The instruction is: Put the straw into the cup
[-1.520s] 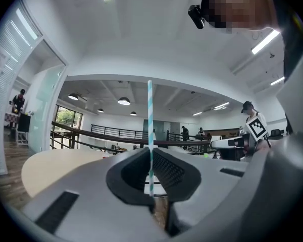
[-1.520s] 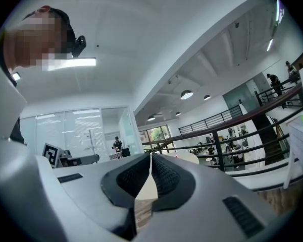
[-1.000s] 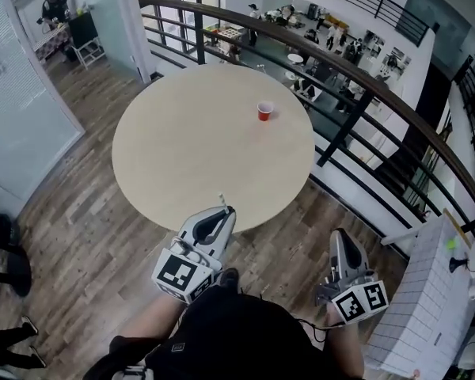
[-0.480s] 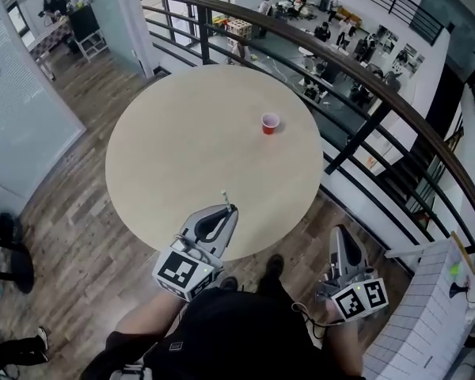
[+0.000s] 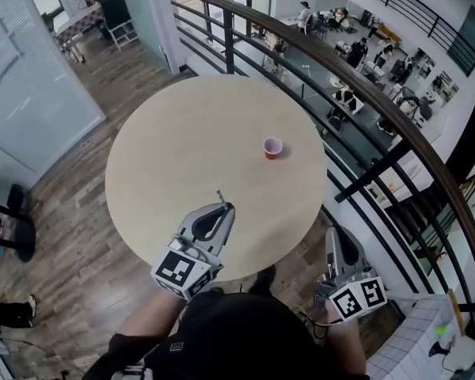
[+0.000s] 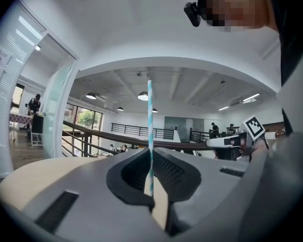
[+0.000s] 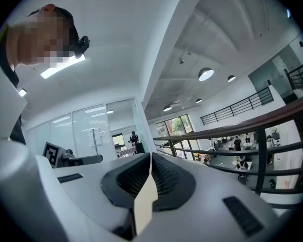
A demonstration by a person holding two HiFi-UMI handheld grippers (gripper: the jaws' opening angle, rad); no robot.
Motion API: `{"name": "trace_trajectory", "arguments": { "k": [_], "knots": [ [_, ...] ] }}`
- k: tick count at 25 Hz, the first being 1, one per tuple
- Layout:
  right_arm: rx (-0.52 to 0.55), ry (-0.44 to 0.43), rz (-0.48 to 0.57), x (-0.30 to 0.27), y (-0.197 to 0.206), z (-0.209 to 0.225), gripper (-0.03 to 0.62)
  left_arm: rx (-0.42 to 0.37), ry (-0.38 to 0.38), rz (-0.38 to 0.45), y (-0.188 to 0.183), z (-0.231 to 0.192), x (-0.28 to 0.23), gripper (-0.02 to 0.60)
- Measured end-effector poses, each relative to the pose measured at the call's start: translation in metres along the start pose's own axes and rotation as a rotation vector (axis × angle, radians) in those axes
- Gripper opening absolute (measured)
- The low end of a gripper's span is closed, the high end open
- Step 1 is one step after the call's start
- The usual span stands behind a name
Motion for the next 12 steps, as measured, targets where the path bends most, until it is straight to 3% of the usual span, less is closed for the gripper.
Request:
{"name": "trace_trajectory", "arguments": {
  "k": [6, 12],
  "knots": [
    [0.011, -0.101, -0.052, -0.030, -0.024, 0.046, 0.025, 0.019, -0.131, 0.003, -0.015, -0.002, -0.035, 0.018],
    [-0.017, -0.154, -0.135, -0.061, -0.008, 0.064, 0.025, 0.035, -0.146, -0.014, -0.013, -0.009, -0.071, 0.018]
  ]
}}
Point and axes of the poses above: the fingertips, and each gripper's own axes: x backward along the fingers, z to its right, y out of its underside, the point moved 5 cm from there along x, backward along the fingers, and after that the axes turned 10 degrees about -z, right-handed, at the moved point
